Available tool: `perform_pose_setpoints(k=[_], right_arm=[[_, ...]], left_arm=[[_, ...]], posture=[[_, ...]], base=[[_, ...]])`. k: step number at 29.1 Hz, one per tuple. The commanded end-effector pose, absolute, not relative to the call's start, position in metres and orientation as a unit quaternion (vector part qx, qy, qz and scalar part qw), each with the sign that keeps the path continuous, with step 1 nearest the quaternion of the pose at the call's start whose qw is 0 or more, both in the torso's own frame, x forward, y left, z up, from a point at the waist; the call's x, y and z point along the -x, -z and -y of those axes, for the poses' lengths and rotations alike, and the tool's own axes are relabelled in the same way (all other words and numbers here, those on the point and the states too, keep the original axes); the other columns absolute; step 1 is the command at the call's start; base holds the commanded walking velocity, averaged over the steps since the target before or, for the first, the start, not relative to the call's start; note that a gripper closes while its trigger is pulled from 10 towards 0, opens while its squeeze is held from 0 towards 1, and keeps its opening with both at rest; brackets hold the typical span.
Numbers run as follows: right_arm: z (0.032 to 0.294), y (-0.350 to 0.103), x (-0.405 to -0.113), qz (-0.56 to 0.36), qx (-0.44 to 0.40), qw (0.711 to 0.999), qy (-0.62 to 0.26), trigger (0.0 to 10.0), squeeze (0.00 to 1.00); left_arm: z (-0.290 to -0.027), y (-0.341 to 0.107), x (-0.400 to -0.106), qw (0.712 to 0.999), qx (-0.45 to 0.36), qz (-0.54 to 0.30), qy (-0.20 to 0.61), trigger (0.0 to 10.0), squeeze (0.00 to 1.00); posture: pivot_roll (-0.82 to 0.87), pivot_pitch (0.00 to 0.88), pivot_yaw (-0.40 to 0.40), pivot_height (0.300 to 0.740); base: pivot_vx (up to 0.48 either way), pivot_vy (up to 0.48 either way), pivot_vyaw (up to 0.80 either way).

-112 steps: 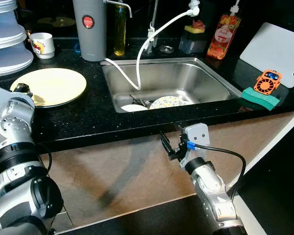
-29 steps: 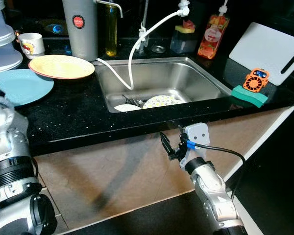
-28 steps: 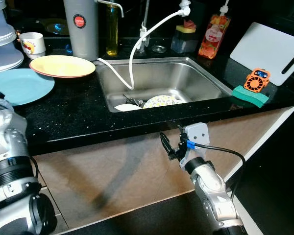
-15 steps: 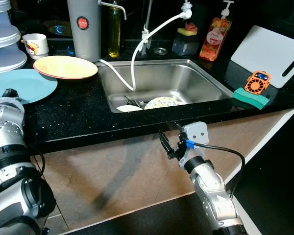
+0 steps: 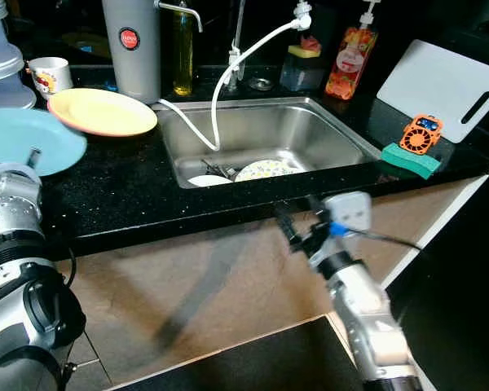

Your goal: Kitchen organization

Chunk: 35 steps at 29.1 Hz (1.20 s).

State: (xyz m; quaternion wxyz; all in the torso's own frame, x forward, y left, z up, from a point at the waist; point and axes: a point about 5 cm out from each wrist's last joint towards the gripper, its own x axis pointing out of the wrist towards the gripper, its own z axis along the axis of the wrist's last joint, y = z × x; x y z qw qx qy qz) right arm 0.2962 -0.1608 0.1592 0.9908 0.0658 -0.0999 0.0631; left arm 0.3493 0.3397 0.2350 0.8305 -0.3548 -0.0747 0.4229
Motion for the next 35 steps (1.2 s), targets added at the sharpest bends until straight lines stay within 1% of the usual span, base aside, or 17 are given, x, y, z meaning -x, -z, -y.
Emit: perform_pose_setpoints(k=[1, 2, 5, 6, 9, 11, 14, 17, 18, 19, 20, 25, 26, 29, 31, 32, 35], right_arm=[[0.203, -0.146, -0.293, 0.061, -0.111, 0.99, 0.06, 10.0, 0.0], [0.222, -0.136, -0.289, 0.041, -0.126, 0.983, 0.125, 10.0, 0.0], [0.266, -0.113, -0.27, -0.007, -0.141, 0.951, 0.275, 10.0, 0.0], [0.292, -0.114, -0.259, 0.001, -0.126, 0.931, 0.343, 10.0, 0.0], [0.308, -0.128, -0.255, 0.036, -0.1, 0.921, 0.375, 10.0, 0.0], [0.309, -0.156, -0.26, 0.086, -0.05, 0.93, 0.354, 10.0, 0.0], [0.288, -0.211, -0.277, 0.185, 0.02, 0.943, 0.275, 10.0, 0.0], [0.262, -0.25, -0.285, 0.255, 0.05, 0.943, 0.21, 10.0, 0.0], [0.241, -0.268, -0.29, 0.29, 0.054, 0.939, 0.176, 10.0, 0.0], [0.241, -0.268, -0.29, 0.29, 0.054, 0.939, 0.176, 10.0, 0.0], [0.224, -0.281, -0.293, 0.315, 0.051, 0.936, 0.145, 10.0, 0.0], [0.205, -0.288, -0.294, 0.33, 0.048, 0.936, 0.113, 10.0, 0.0], [0.191, -0.286, -0.293, 0.329, 0.037, 0.939, 0.092, 10.0, 0.0], [0.188, -0.285, -0.293, 0.328, 0.032, 0.94, 0.085, 10.0, 0.0], [0.182, -0.283, -0.292, 0.325, 0.03, 0.942, 0.078, 10.0, 0.0], [0.181, -0.282, -0.29, 0.323, 0.031, 0.943, 0.078, 10.0, 0.0], [0.18, -0.282, -0.29, 0.323, 0.03, 0.943, 0.079, 10.0, 0.0]], left_arm=[[-0.35, -0.226, -0.337, 0.824, 0.278, 0.065, -0.489, 3.6, 0.0], [-0.352, -0.233, -0.334, 0.823, 0.253, 0.082, -0.503, 10.0, 0.0], [-0.358, -0.25, -0.325, 0.815, 0.201, 0.123, -0.529, 10.0, 0.0], [-0.363, -0.267, -0.319, 0.81, 0.167, 0.158, -0.54, 10.0, 0.0], [-0.367, -0.283, -0.313, 0.805, 0.136, 0.192, -0.545, 10.0, 0.0], [-0.369, -0.298, -0.309, 0.802, 0.108, 0.225, -0.543, 10.0, 0.0], [-0.366, -0.323, -0.306, 0.799, 0.069, 0.278, -0.529, 10.0, 0.0], [-0.357, -0.342, -0.304, 0.793, 0.038, 0.324, -0.514, 10.0, 0.0], [-0.345, -0.355, -0.308, 0.808, 0.033, 0.352, -0.47, 10.0, 0.0], [-0.345, -0.355, -0.308, 0.808, 0.033, 0.352, -0.47, 10.0, 0.0], [-0.329, -0.362, -0.316, 0.832, 0.038, 0.368, -0.413, 10.0, 0.0], [-0.31, -0.365, -0.328, 0.86, 0.046, 0.373, -0.345, 10.0, 0.0], [-0.283, -0.355, -0.352, 0.91, 0.098, 0.327, -0.234, 10.0, 0.0], [-0.272, -0.351, -0.36, 0.925, 0.12, 0.308, -0.188, 10.0, 0.0], [-0.239, -0.334, -0.38, 0.955, 0.161, 0.239, -0.067, 10.0, 0.0], [-0.209, -0.314, -0.393, 0.967, 0.19, 0.169, 0.021, 10.0, 0.0], [-0.192, -0.299, -0.4, 0.973, 0.195, 0.114, 0.049, 10.0, 0.0]], posture=[[-0.08, 0.0, -0.067, 0.74], [-0.08, 0.0, -0.067, 0.74], [-0.08, 0.0, -0.068, 0.74], [-0.08, 0.0, -0.064, 0.74], [-0.09, 0.0, -0.062, 0.74], [-0.09, 0.0, -0.057, 0.74], [-0.09, 0.0, -0.048, 0.74], [-0.08, 0.0, -0.052, 0.74], [-0.08, 0.0, -0.05, 0.74], [-0.08, 0.0, -0.05, 0.74], [-0.08, 0.0, -0.04, 0.74], [-0.09, 0.0, -0.03, 0.74], [-0.1, 0.0, -0.015, 0.74], [-0.1, 0.0, -0.015, 0.74], [-0.11, 0.0, 0.006, 0.74], [-0.11, 0.0, 0.008, 0.74], [-0.11, 0.0, 0.008, 0.74]], base=[[0.0, 0.0, 0.0], [0.0, 0.0, 0.0], [0.0, 0.0, 0.0], [0.0, 0.0, 0.0], [0.0, 0.0, 0.0], [0.0, 0.0, 0.0], [0.0, 0.0, 0.0], [0.0, 0.0, 0.0], [0.0, 0.0, 0.0], [0.0, 0.0, 0.0], [0.0, 0.0, 0.0], [0.0, 0.0, 0.0], [0.0, 0.0, 0.0], [0.0, 0.0, 0.0], [0.0, 0.0, 0.0], [0.0, 0.0, 0.0], [0.0, 0.0, 0.0]])
